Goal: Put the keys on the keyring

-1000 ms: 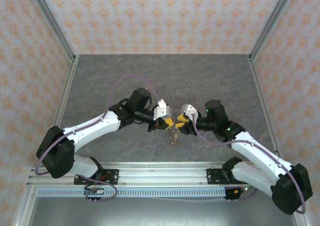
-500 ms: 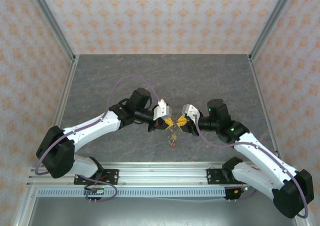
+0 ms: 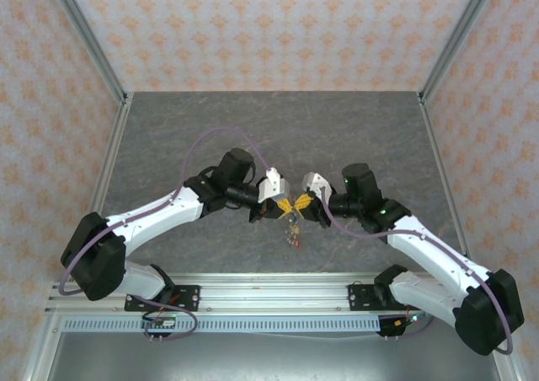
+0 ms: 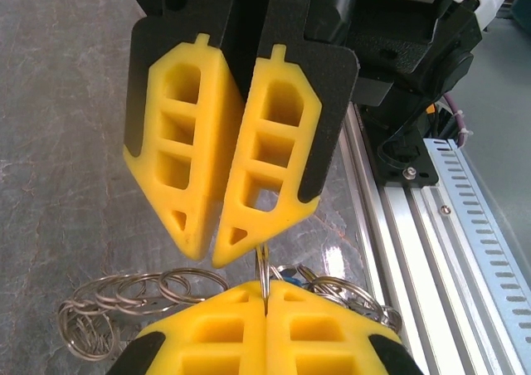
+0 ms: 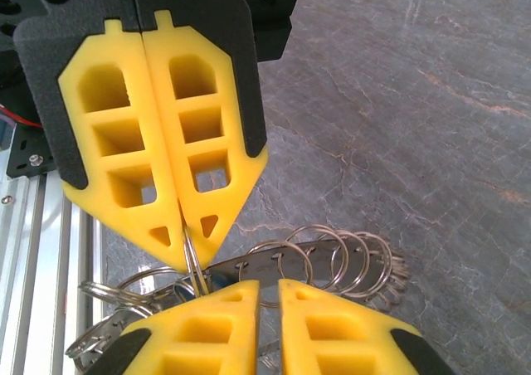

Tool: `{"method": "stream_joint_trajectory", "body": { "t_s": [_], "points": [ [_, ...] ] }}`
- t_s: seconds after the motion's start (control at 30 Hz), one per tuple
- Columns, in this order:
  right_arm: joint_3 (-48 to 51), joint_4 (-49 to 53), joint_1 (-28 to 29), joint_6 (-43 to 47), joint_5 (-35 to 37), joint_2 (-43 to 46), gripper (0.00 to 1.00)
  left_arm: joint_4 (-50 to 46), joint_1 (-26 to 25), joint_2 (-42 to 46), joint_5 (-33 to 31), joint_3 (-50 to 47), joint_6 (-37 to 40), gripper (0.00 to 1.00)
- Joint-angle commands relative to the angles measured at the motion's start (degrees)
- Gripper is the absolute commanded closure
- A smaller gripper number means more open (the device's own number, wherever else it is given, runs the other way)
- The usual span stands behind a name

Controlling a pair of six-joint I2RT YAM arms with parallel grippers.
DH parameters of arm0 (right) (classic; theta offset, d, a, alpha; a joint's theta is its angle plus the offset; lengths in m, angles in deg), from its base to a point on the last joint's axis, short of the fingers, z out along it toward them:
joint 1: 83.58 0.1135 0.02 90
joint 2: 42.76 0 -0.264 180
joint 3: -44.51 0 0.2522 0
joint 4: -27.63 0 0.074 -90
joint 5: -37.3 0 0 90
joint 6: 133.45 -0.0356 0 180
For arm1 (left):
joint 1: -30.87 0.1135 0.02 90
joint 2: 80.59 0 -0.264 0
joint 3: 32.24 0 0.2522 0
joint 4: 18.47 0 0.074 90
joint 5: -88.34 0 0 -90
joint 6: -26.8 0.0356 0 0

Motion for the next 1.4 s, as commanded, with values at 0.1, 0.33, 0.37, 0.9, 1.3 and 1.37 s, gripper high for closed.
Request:
{"method": "stream_joint_trajectory", "body": {
  "t_s": [0.1,0.33,0.37,0.9,1.3,1.37],
  "points": [
    [-1.51,4.91,0.06,3.78,5.58,6.31,0.81,1.72,-0.48,2.44,0.26,-0.31,0.2,1.0],
    [-3.61,6.54,0.07,4.98,-3.87,4.61,0.75,2.27,-0.48,2.48,0.42,-0.4,0.07,1.0],
    [-3.69,6.15,0.09,4.97,-4.26,4.0,0.75,2.35,-0.48,2.47,0.5,-0.47,-0.04,1.0],
    [-2.79,-1.46,0.03,2.53,-6.61,-1.69,0.84,2.27,-0.48,2.7,1.2,-0.42,-0.13,1.0],
    [-9.03,11.34,0.7,6.35,-1.36,-1.82,1.0,-3.96,-0.52,1.86,-2.97,1.07,3.13,0.92],
    [-10.98,14.88,1.12,7.26,-0.76,-2.15,1.0,-6.15,-0.56,1.2,-3.77,2.14,4.3,0.91]
  ]
}}
